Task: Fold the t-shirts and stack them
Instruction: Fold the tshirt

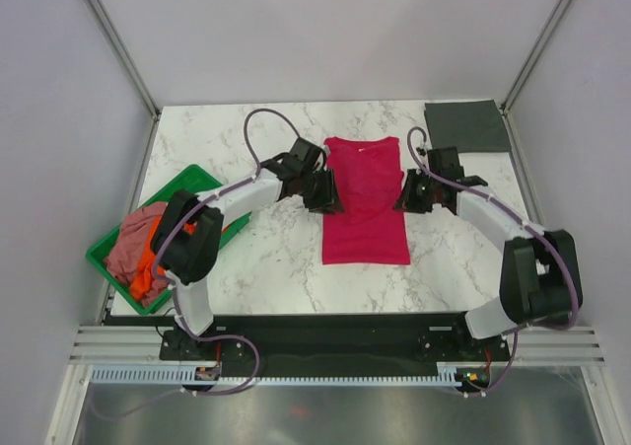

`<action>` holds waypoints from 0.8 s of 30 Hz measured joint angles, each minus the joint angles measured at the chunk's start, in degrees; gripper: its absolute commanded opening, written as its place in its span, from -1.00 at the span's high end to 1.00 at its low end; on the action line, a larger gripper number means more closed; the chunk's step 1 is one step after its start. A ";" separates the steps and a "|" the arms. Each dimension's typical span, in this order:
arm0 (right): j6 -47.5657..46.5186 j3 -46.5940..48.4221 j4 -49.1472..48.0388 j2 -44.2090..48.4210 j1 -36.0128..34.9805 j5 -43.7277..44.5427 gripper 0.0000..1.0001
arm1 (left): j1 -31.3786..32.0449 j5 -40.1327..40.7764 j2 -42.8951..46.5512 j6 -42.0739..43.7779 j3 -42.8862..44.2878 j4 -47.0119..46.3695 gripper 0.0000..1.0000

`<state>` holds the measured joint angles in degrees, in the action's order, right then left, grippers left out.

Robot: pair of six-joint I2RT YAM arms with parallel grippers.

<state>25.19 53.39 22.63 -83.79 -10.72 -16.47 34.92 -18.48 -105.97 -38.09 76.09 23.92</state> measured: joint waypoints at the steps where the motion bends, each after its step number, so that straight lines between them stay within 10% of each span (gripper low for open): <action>1: -1.16 1.99 -0.83 -2.86 -0.02 -1.36 0.75 | -0.13 -0.04 -1.79 0.02 1.77 -0.15 0.21; 13: -6.88 13.18 -3.45 -24.68 0.70 -2.05 0.85 | -4.46 2.97 -16.50 0.63 11.37 -0.04 0.23; 24: -5.33 12.94 -6.34 -24.46 0.76 3.13 0.77 | -6.32 2.60 -18.80 0.90 14.19 -2.05 0.19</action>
<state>19.86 66.32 16.29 -108.25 -9.96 -13.34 28.60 -15.88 -124.77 -37.19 90.28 21.87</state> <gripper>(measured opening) 0.091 0.385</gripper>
